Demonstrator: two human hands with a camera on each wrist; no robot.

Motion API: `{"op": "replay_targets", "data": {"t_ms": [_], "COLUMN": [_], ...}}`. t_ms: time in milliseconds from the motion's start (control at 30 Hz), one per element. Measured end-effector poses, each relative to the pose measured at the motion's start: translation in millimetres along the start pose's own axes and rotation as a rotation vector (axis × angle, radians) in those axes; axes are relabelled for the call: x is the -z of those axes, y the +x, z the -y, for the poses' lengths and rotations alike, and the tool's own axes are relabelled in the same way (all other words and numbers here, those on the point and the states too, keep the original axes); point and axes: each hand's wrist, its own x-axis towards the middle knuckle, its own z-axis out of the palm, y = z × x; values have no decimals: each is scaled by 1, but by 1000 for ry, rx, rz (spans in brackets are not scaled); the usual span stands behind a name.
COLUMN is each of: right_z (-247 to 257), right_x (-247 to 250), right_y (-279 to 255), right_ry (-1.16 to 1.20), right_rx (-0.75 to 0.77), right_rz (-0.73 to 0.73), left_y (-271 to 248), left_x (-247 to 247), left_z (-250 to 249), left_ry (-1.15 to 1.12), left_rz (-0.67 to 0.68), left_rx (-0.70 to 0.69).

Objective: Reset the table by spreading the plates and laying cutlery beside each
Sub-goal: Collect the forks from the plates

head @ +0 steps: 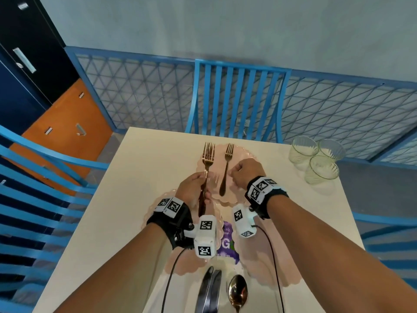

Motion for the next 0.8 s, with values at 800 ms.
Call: {"op": "replay_targets", "data": {"t_ms": [800], "right_z": [17], "right_x": [0], "right_y": [-59], "right_ry": [321], "right_rx": [44], "right_rz": [256], "left_y": [-10], "left_x": [-8], "left_z": [-15], "left_ry": [41], "left_rz": [86], "left_rx": [50]}}
